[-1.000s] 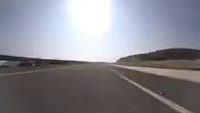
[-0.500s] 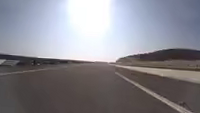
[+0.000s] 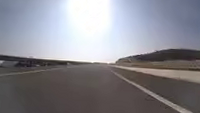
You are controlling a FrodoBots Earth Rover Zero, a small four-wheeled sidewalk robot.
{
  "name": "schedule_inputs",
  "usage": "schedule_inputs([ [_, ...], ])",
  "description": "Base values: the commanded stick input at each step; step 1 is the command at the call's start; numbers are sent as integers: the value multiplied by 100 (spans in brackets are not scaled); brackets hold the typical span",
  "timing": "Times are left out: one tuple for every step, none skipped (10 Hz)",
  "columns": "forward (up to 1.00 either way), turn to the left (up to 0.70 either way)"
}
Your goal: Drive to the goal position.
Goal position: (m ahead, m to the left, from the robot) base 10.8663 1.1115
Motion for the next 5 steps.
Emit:
schedule_inputs([
  [100, 0],
  [100, 0],
  [100, 0],
  [100, 0],
  [100, -11],
])
